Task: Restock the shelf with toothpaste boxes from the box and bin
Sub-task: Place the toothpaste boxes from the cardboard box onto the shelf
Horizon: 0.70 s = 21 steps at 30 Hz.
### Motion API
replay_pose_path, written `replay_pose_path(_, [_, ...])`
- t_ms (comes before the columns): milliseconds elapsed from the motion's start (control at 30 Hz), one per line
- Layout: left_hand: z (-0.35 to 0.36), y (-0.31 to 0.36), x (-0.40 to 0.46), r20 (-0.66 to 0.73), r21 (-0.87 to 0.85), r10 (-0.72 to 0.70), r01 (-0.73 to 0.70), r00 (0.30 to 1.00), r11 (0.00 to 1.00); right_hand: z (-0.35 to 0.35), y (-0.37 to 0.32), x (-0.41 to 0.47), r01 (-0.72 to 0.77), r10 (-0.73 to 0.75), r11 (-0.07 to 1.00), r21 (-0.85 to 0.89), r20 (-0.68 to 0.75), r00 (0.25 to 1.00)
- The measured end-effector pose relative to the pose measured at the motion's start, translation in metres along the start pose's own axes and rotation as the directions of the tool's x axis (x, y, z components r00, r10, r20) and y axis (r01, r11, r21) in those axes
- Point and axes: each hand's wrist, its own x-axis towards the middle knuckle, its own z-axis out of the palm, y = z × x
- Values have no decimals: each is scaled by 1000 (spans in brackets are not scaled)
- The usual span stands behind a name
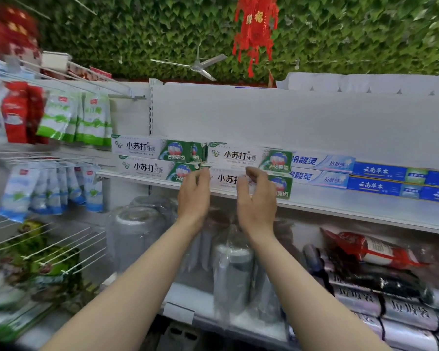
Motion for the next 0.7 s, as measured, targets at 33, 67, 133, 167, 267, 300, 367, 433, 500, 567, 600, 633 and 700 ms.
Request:
replay_pose_path(33, [-5, -7, -4, 4, -41, -48, 48, 999, 998, 6, 3, -8, -23, 23, 999, 33, 19, 1000])
replay_pose_path(67, [-9, -13, -9, 15, -79, -85, 86, 996, 993, 12, 6, -16, -65, 62, 995, 70, 45, 997])
replay_pose_path(133, [-18, -31, -17, 27, -135, -180, 182, 983, 974, 24, 11, -32, -183, 169, 973, 138, 112, 979])
replay_pose_path(167, [-22, -43, -20, 29, -159, -228, 230, 973, 960, 29, 12, -40, -238, 217, 958, 160, 137, 967])
replay_pose_path(267, [-36, -74, -29, 41, -189, -350, 351, 936, 917, 41, 14, -66, -331, 301, 929, 167, 180, 937])
replay_pose_path(300, [-41, -82, -32, 48, -202, -372, 373, 927, 905, 46, 14, -74, -354, 323, 922, 153, 196, 926])
replay_pose_path(367, [-52, -97, -38, 73, -243, -414, 419, 907, 875, 58, 17, -90, -409, 374, 905, 122, 231, 898])
replay_pose_path(433, [-63, -117, -41, 131, -227, -452, 471, 882, 853, 72, 20, -106, -461, 425, 881, 106, 250, 870])
replay_pose_path(500, [-73, -137, -43, 181, -204, -468, 499, 865, 842, 88, 25, -123, -515, 480, 853, 86, 257, 839])
replay_pose_path(567, [-85, -156, -44, 219, -171, -483, 521, 848, 836, 105, 31, -140, -564, 533, 823, 67, 254, 807])
replay_pose_path(600, [-91, -166, -45, 237, -153, -496, 537, 835, 830, 113, 34, -149, -584, 556, 811, 48, 250, 793])
replay_pose_path(633, [-96, -174, -45, 249, -138, -513, 554, 822, 821, 120, 37, -158, -601, 579, 799, 21, 243, 778])
replay_pose_path(700, [-106, -191, -49, 261, -129, -545, 588, 797, 798, 133, 44, -177, -643, 631, 765, -29, 232, 740])
